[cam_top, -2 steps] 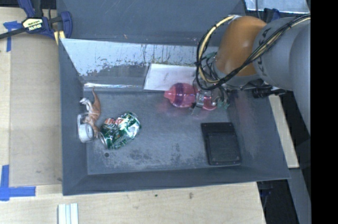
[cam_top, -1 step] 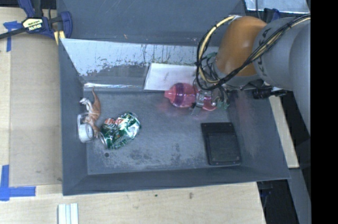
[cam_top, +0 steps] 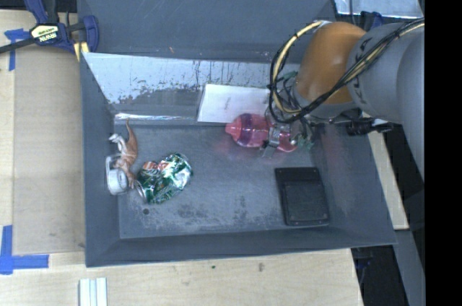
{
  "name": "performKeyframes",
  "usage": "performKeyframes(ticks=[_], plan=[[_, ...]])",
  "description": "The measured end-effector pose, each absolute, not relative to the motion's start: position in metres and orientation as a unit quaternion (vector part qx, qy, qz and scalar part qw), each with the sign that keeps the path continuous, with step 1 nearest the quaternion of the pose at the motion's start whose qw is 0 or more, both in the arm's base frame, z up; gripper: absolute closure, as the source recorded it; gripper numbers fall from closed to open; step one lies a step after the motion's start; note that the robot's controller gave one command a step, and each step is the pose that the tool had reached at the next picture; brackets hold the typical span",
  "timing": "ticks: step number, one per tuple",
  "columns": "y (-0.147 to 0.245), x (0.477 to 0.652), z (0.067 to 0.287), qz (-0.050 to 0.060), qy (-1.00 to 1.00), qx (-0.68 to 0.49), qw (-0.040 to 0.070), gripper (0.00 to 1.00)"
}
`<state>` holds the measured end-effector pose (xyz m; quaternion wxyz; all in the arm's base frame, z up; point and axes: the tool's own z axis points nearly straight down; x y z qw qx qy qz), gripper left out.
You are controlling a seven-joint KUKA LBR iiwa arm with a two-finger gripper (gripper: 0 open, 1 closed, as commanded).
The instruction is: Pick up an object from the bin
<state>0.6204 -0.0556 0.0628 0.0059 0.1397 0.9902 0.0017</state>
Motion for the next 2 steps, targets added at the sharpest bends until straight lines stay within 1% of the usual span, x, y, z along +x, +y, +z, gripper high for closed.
performKeyframes(ticks=[1, 2], plan=[[-0.056, 0.619, 0.076, 0.001, 0.991, 0.136, 0.003, 1.00], [-0.056, 0.619, 0.093, 0.001, 0.991, 0.136, 0.004, 1.00]])
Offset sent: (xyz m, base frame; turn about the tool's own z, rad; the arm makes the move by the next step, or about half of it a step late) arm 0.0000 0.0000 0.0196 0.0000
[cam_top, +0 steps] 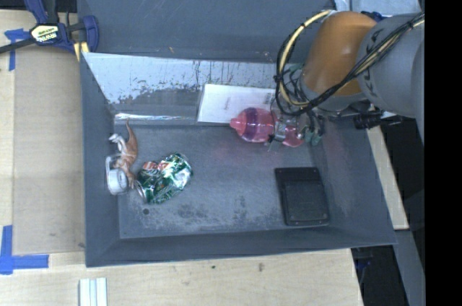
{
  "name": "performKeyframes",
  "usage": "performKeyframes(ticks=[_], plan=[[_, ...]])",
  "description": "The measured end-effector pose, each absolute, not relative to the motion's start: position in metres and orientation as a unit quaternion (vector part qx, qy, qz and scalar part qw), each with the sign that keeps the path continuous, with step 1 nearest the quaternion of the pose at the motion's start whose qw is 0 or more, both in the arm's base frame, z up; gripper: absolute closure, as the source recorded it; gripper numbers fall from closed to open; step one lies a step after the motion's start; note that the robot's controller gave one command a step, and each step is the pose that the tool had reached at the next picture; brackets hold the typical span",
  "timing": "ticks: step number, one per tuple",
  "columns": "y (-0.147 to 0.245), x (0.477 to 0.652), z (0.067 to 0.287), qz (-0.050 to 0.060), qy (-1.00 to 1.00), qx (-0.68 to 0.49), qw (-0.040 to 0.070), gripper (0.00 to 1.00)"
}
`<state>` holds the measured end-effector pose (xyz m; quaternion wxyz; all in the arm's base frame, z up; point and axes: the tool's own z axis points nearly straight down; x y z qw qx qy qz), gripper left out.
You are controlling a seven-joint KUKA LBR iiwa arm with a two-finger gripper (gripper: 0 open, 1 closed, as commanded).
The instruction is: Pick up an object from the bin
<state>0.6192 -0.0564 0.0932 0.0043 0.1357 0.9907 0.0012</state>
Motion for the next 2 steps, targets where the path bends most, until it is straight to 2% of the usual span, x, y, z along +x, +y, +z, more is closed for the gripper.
performKeyframes(ticks=[1, 2], plan=[[-0.057, 0.620, 0.106, 0.001, 0.991, 0.136, 0.006, 1.00], [-0.057, 0.619, 0.118, 0.001, 0.991, 0.136, 0.004, 1.00]])
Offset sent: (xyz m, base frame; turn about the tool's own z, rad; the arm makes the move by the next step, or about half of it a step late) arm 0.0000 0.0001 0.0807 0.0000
